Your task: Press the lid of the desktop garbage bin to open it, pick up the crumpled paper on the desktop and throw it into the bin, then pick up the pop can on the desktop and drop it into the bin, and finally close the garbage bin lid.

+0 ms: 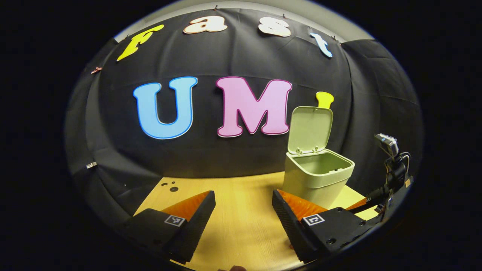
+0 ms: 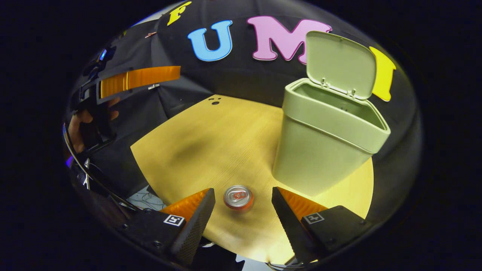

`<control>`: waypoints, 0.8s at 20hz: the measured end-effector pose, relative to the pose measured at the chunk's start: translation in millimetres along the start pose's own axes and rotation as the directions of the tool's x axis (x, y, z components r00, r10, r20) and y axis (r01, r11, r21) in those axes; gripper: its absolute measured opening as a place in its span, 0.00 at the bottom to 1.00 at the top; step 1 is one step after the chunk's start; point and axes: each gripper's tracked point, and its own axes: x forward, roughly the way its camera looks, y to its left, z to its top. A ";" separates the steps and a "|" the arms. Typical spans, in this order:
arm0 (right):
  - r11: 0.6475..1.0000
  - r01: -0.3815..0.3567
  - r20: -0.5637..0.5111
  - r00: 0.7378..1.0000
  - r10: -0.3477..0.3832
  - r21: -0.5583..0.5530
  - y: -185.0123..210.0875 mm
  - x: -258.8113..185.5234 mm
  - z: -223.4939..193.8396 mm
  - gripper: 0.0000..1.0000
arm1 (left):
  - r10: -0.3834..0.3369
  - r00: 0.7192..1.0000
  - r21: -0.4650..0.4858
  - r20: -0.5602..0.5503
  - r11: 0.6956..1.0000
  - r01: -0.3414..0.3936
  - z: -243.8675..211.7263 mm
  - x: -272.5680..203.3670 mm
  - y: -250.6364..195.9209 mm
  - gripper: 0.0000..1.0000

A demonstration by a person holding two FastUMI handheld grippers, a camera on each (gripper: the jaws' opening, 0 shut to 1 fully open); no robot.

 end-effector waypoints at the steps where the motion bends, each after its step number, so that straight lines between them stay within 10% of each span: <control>1: 1.000 -0.004 -0.015 1.000 0.004 -0.022 1.3 6.8 -4.9 0.98 | 0.012 1.000 -0.003 -0.006 1.000 -0.012 -4.8 -4.5 2.9 0.97; 16: 0.985 -0.072 -0.212 0.976 0.038 -0.154 6.8 79.4 -58.7 0.98 | 0.143 0.987 -0.032 -0.069 0.989 -0.145 -36.3 -48.4 37.9 0.97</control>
